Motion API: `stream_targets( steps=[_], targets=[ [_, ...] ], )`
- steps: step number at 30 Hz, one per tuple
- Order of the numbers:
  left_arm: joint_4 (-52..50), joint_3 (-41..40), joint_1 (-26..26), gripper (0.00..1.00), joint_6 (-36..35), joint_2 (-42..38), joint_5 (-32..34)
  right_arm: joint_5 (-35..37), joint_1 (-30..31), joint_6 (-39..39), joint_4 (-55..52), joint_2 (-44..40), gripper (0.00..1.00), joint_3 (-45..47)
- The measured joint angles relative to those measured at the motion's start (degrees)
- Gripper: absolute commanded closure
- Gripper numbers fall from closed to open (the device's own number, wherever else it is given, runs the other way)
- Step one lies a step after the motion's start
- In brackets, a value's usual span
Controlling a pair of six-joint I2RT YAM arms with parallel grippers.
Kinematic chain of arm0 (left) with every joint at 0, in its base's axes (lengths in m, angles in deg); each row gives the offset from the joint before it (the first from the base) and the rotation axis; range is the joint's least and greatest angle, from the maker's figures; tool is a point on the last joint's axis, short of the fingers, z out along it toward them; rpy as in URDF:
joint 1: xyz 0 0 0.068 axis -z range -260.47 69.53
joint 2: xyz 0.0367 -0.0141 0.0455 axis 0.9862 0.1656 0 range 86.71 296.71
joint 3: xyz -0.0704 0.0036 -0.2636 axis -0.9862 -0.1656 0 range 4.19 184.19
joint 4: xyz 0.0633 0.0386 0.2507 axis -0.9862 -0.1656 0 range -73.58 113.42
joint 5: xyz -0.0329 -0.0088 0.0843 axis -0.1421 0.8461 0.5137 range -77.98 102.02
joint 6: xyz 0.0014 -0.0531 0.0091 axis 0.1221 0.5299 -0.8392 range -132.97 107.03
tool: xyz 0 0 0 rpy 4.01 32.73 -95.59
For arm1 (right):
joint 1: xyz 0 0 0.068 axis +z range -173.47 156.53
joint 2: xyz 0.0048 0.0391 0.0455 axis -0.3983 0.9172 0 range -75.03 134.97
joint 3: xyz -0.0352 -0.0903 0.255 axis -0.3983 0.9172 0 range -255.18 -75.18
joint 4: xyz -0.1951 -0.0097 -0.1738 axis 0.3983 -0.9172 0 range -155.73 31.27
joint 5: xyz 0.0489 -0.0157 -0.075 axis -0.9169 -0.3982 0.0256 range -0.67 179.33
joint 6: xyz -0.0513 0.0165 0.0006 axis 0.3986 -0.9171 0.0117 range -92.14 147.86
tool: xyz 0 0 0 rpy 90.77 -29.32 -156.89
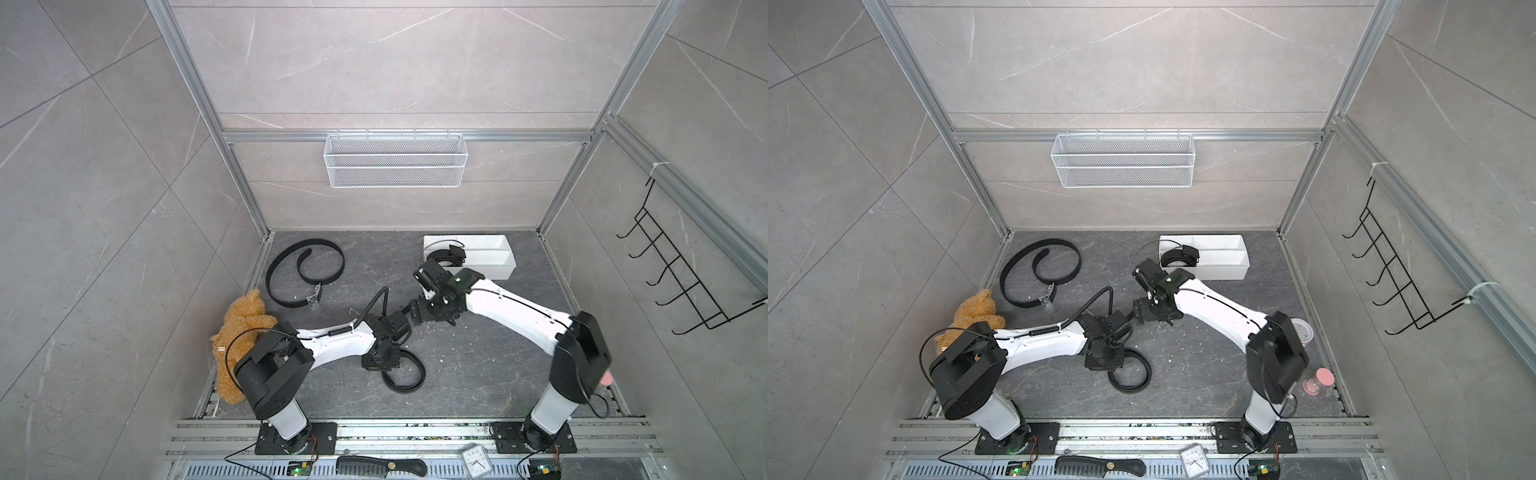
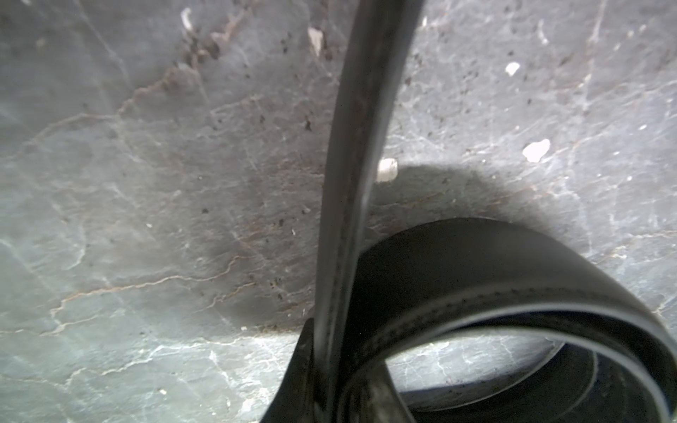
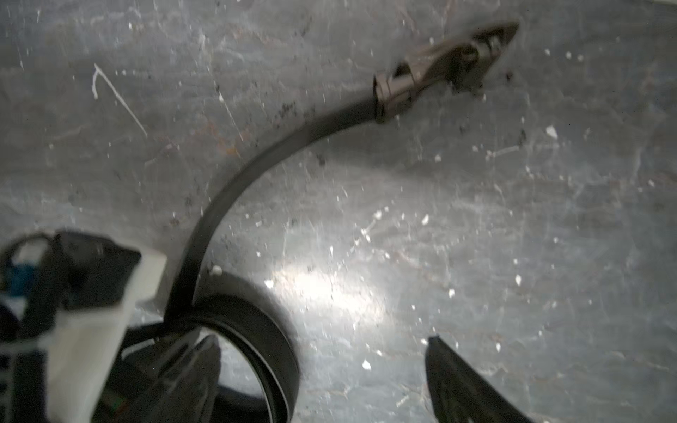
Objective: Place the belts into the storage roll
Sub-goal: Roll the belt at the center of the board.
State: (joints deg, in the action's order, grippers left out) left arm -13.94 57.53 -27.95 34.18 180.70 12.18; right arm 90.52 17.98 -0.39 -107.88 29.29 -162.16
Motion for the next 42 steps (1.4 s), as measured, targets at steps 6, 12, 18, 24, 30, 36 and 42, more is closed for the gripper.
stream_targets(
  steps=[6, 12, 18, 24, 30, 36, 42],
  targets=[
    [-0.39, 0.0, 0.02, 1.0, -0.5, 0.0, 0.44, -0.92, -1.46, -0.24, -1.27, 16.0, 0.14, -13.27],
    [-0.44, 0.07, 0.15, 1.0, -0.5, 0.11, 0.9, 0.59, -1.51, -0.2, -7.04, 25.94, 0.14, -23.43],
    [-1.01, 0.68, 0.28, 1.0, -0.39, 0.76, 1.33, 5.66, -1.51, 1.07, -11.13, 27.28, 0.15, -23.67],
    [-1.27, 1.31, 0.31, 1.0, 0.33, 1.4, 2.23, 7.98, -1.57, 1.09, -7.74, 21.64, 0.16, -10.97],
    [-1.7, 1.97, 0.5, 1.0, 1.49, 1.95, 3.08, 7.61, -1.57, -0.5, -3.04, 11.04, 0.17, 5.64],
    [-3.96, 4.17, 0.59, 1.0, 2.69, 3.82, 3.63, 3.72, -0.98, -4.92, 1.09, -2.08, 0.21, 23.87],
    [-9.18, 8.46, 0.61, 1.0, 2.56, 7.34, 4.76, -0.98, 6.67, -10.99, 2.89, -8.41, 0.19, 31.8]
  ],
)
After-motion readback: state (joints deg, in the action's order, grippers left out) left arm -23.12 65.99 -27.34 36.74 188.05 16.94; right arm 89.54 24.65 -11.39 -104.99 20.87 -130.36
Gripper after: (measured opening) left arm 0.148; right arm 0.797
